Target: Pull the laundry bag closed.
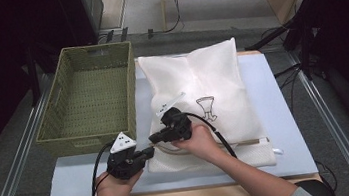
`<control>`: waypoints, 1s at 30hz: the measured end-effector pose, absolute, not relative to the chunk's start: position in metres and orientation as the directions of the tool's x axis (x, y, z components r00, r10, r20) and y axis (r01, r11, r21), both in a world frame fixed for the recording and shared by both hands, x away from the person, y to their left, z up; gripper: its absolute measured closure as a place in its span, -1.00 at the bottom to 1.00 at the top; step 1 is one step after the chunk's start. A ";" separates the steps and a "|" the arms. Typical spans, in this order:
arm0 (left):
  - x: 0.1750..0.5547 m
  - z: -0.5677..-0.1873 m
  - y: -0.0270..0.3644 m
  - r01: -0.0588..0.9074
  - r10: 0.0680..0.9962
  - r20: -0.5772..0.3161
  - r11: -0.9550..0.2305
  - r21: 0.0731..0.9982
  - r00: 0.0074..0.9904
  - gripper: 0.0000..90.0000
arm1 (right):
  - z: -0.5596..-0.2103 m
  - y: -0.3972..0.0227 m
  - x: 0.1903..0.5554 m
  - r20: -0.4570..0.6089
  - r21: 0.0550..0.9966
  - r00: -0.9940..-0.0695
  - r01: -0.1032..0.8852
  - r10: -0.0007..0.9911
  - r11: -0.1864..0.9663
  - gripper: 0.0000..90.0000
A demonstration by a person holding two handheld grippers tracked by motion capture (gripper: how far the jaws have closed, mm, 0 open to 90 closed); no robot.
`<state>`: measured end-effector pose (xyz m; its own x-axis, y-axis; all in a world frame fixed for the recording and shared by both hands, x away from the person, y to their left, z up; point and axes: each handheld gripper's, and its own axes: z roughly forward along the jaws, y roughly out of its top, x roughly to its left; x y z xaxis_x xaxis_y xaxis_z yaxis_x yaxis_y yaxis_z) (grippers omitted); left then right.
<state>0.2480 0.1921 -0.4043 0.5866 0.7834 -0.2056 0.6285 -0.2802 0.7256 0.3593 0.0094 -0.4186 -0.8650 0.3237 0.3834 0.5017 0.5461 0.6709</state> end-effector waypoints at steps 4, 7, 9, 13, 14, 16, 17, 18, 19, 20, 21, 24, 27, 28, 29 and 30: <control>0.249 -0.407 0.192 0.636 0.783 -0.205 -0.289 0.716 0.587 0.98 | -0.416 0.009 0.357 0.394 0.682 -0.873 0.487 0.287 0.546 1.00; 0.249 -0.407 0.192 0.637 0.785 -0.200 -0.294 0.713 0.586 0.98 | -0.416 0.008 0.356 0.397 0.682 -0.876 0.481 0.274 0.550 1.00; 0.250 -0.407 0.193 0.642 0.785 -0.203 -0.295 0.708 0.585 0.98 | -0.415 0.007 0.357 0.398 0.679 -0.876 0.482 0.274 0.554 1.00; 0.250 -0.408 0.195 0.642 0.787 -0.207 -0.287 0.711 0.581 0.98 | -0.416 0.005 0.356 0.400 0.682 -0.880 0.473 0.257 0.558 1.00; 0.250 -0.408 0.195 0.638 0.784 -0.208 -0.287 0.715 0.585 0.98 | -0.416 0.005 0.356 0.388 0.683 -0.884 0.466 0.261 0.562 1.00; 0.249 -0.406 0.194 0.633 0.783 -0.201 -0.292 0.717 0.589 0.98 | -0.416 0.005 0.356 0.367 0.685 -0.884 0.467 0.288 0.560 1.00; 0.249 -0.407 0.194 0.631 0.782 -0.200 -0.294 0.718 0.591 0.98 | -0.417 0.006 0.356 0.361 0.679 -0.881 0.473 0.306 0.562 1.00; 0.249 -0.407 0.194 0.631 0.783 -0.199 -0.292 0.719 0.589 0.98 | -0.417 0.005 0.357 0.357 0.676 -0.879 0.476 0.315 0.562 1.00; 0.249 -0.407 0.194 0.633 0.785 -0.199 -0.291 0.717 0.587 0.98 | -0.417 0.005 0.357 0.356 0.673 -0.876 0.481 0.324 0.561 1.00; 0.250 -0.407 0.195 0.636 0.785 -0.205 -0.287 0.716 0.584 0.98 | -0.417 0.005 0.358 0.360 0.673 -0.877 0.481 0.319 0.562 1.00; 0.250 -0.407 0.196 0.637 0.786 -0.205 -0.287 0.716 0.584 0.98 | -0.416 0.004 0.357 0.349 0.678 -0.883 0.469 0.314 0.566 1.00; 0.251 -0.408 0.196 0.639 0.784 -0.209 -0.286 0.714 0.584 0.98 | -0.412 0.003 0.354 0.326 0.691 -0.893 0.449 0.311 0.566 0.91; 0.250 -0.409 0.195 0.639 0.783 -0.204 -0.294 0.711 0.588 0.98 | -0.409 0.006 0.354 0.331 0.698 -0.893 0.449 0.304 0.558 0.81; 0.250 -0.409 0.194 0.636 0.782 -0.201 -0.298 0.712 0.590 0.98 | -0.409 0.007 0.354 0.327 0.701 -0.896 0.444 0.302 0.558 0.79; 0.249 -0.410 0.194 0.635 0.783 -0.197 -0.300 0.712 0.590 0.98 | -0.409 0.008 0.354 0.330 0.697 -0.895 0.445 0.299 0.563 0.75; 0.249 -0.410 0.194 0.635 0.781 -0.198 -0.301 0.711 0.592 0.98 | -0.409 0.010 0.354 0.325 0.698 -0.896 0.442 0.302 0.563 0.72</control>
<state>0.2493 0.1936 -0.4100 0.5922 0.7812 -0.1977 0.6350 -0.3014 0.7113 0.3538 0.0096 -0.4086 -0.8965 0.3016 0.3247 0.4423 0.5631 0.6980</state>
